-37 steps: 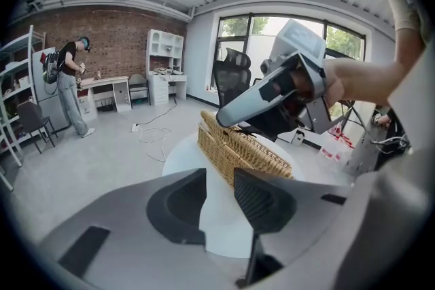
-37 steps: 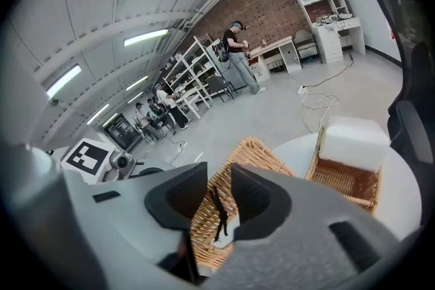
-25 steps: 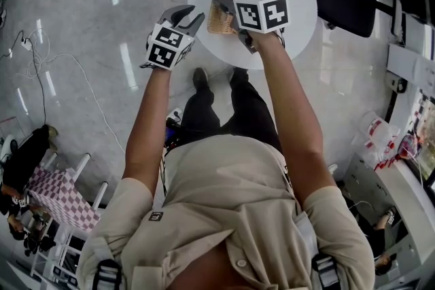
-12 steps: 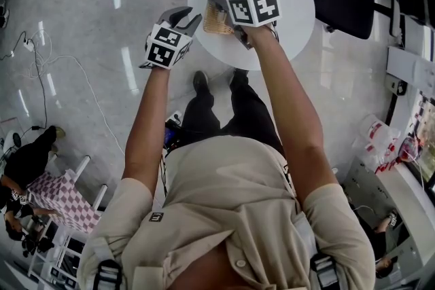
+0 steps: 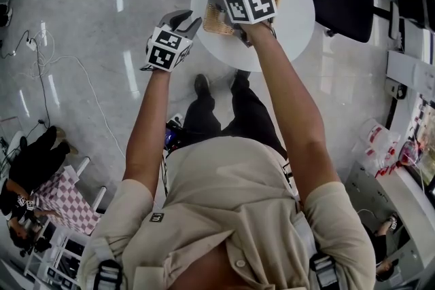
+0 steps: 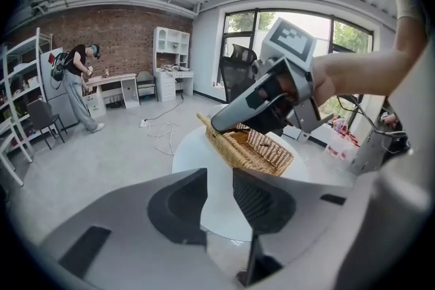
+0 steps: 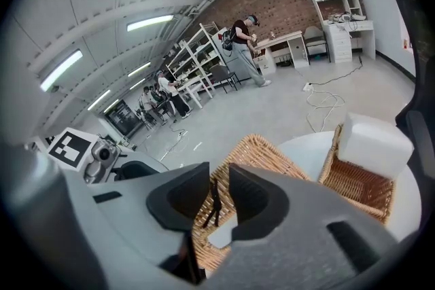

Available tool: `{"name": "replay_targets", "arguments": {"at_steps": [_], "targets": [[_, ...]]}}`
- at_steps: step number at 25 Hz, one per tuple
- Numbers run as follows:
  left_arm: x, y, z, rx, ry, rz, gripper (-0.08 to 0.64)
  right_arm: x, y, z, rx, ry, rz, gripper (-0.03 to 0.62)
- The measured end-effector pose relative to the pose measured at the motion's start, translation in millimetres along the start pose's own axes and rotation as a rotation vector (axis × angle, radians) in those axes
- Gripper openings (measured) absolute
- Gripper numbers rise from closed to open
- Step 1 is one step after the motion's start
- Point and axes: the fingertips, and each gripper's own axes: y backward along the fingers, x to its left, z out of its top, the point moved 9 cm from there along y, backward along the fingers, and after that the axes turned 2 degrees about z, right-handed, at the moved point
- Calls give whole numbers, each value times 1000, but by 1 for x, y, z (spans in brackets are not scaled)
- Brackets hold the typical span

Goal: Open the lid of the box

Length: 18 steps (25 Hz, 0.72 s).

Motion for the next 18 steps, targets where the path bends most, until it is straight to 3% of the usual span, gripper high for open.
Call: {"name": "replay_targets", "arguments": {"at_steps": [8,18], "targets": [[8,11,2,-10,-10,7,112,2,-5,-11,45,2,-16,75],[14,29,24,-49,-30,3,112,11,16,-4,11,2,-33,67]]}}
